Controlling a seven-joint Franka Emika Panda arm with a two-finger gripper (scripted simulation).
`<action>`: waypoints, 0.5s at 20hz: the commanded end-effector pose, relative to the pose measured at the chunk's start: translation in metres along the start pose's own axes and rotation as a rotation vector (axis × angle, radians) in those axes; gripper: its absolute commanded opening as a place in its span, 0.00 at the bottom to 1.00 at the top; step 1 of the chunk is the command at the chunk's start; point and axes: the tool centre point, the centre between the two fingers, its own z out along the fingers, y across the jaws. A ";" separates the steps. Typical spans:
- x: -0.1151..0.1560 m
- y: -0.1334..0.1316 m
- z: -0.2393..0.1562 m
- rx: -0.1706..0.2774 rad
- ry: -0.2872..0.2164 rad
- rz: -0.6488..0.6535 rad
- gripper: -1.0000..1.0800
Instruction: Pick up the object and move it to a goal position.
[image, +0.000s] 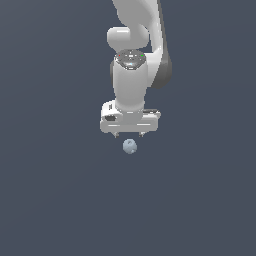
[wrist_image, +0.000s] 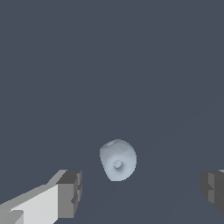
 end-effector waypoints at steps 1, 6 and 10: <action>-0.001 0.000 0.002 0.000 -0.001 -0.006 0.96; -0.004 0.000 0.012 0.000 -0.004 -0.048 0.96; -0.009 0.000 0.027 0.001 -0.008 -0.107 0.96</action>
